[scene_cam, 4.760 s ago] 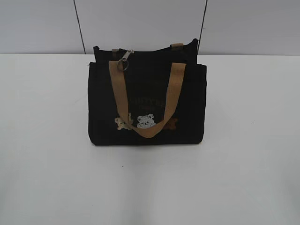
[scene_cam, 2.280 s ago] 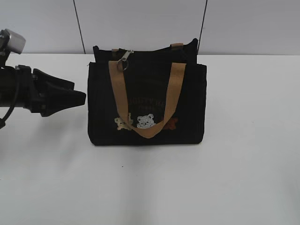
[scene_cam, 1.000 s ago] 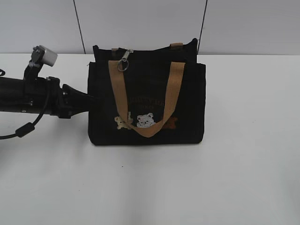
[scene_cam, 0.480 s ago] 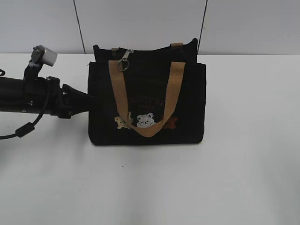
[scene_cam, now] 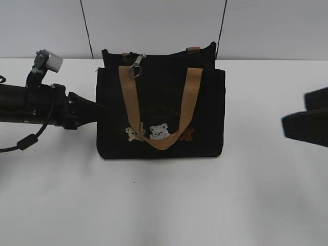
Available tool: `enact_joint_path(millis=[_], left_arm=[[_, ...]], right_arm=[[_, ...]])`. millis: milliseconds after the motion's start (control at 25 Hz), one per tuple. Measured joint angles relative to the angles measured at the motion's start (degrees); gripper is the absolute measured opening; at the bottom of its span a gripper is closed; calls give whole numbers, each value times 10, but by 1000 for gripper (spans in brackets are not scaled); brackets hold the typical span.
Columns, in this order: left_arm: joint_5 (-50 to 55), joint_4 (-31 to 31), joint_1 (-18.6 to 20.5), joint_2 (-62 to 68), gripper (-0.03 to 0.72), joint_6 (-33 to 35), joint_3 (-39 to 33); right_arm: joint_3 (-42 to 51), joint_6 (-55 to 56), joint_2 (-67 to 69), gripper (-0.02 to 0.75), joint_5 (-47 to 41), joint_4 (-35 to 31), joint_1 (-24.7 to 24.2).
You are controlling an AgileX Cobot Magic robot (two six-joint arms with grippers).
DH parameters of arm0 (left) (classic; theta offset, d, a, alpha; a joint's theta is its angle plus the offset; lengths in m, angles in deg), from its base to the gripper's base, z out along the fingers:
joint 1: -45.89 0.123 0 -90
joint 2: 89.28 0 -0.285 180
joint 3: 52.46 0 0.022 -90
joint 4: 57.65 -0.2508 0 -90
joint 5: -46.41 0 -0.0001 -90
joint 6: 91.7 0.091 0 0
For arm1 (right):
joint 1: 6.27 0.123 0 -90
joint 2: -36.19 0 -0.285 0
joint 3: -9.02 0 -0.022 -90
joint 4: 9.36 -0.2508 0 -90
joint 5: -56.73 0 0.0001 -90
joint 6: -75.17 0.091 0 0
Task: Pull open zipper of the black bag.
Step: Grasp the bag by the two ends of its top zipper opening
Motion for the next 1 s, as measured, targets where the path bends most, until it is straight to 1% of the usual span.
enact_joint_path(millis=[80, 160, 200, 280, 480, 600, 800, 1000], left_arm=[[0, 0, 0, 0, 34, 0, 0], [1, 0, 0, 0, 34, 0, 0], [1, 0, 0, 0, 34, 0, 0], [1, 0, 0, 0, 34, 0, 0], [1, 0, 0, 0, 34, 0, 0], [1, 0, 0, 0, 34, 0, 0], [1, 0, 0, 0, 34, 0, 0], [1, 0, 0, 0, 34, 0, 0]], right_arm=[[-7, -69, 62, 537, 17, -72, 28], [-21, -123, 114, 537, 26, -131, 60], [-32, -144, 144, 537, 32, -156, 77], [-59, -178, 199, 537, 44, -186, 108], [-135, -234, 333, 537, 87, -203, 172], [-185, -247, 400, 537, 100, -207, 198], [-261, -251, 494, 537, 111, -215, 225], [-326, -252, 558, 537, 114, -217, 246]])
